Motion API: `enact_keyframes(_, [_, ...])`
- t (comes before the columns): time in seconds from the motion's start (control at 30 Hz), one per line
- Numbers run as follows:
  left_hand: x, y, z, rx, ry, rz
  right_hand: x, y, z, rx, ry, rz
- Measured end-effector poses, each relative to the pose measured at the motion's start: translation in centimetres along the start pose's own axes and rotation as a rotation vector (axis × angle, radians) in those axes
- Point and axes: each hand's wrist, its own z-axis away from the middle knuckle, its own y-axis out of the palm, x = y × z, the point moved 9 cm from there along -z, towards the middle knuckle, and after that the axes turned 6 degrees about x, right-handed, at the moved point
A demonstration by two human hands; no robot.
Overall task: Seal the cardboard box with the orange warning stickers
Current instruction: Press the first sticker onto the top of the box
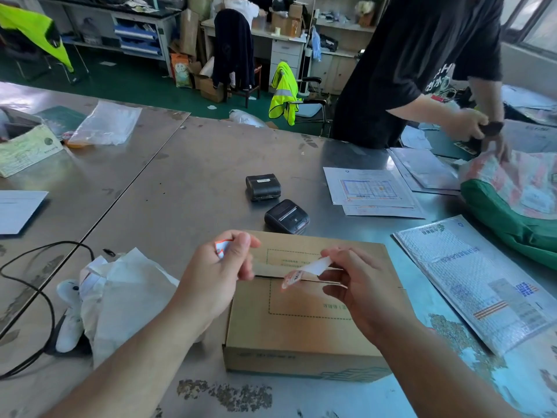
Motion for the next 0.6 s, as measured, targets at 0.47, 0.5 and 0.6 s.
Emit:
enact_keyframes(0.47, [-3.5,2.6,1.0,0.063,0.301,-0.597,1.0,2.2,-0.3,0.033,-0.078,0.268])
enact_keyframes(0.5, [-3.6,2.7,1.0,0.060,0.308,-0.615,1.0,2.3,-0.3,0.037,-0.080,0.287])
enact_keyframes(0.6, [-3.5,2.5,0.9,0.050,0.295,-0.571,1.1,2.6,-0.3,0.061,-0.083,0.318])
